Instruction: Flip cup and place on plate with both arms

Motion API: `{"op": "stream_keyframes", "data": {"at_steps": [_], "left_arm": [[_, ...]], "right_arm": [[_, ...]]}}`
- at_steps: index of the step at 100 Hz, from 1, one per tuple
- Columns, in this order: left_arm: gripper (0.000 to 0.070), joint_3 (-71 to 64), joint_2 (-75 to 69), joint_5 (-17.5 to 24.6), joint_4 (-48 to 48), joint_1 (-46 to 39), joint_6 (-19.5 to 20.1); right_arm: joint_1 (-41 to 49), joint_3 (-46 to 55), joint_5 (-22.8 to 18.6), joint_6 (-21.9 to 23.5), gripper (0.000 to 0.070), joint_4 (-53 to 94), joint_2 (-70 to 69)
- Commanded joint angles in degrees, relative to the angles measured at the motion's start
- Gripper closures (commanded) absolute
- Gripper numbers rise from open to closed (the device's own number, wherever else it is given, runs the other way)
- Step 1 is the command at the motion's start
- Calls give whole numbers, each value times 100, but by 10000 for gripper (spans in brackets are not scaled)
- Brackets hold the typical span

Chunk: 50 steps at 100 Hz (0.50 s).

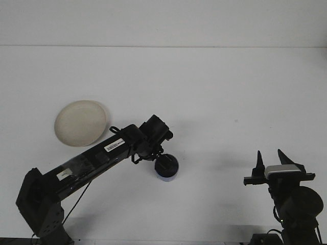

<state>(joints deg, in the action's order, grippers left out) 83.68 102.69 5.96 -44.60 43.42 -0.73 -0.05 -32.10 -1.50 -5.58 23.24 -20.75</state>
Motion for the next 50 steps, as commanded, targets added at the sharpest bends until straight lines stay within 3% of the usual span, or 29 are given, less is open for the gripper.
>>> {"op": "stream_keyframes", "data": {"at_steps": [1,10,17,41,50], "left_arm": [[425,114,175,-15,-24,59,85],[548,114,203,-15,-26,81,149],[697,114,203,-15,-17,94,168],[691,234,201,-24,-160,120,160],[692,498,190,-223,-407,44,166]], "right_arm": [[9,-57,4,-24,313,-72,-28],[9,-57,4,-24,313,-72,-28],[9,-57,4,-24,313,-72,-28],[9,-57,4,-24,313,-72,-28],[9,-57,4,-24,313,-72,-28]]}}
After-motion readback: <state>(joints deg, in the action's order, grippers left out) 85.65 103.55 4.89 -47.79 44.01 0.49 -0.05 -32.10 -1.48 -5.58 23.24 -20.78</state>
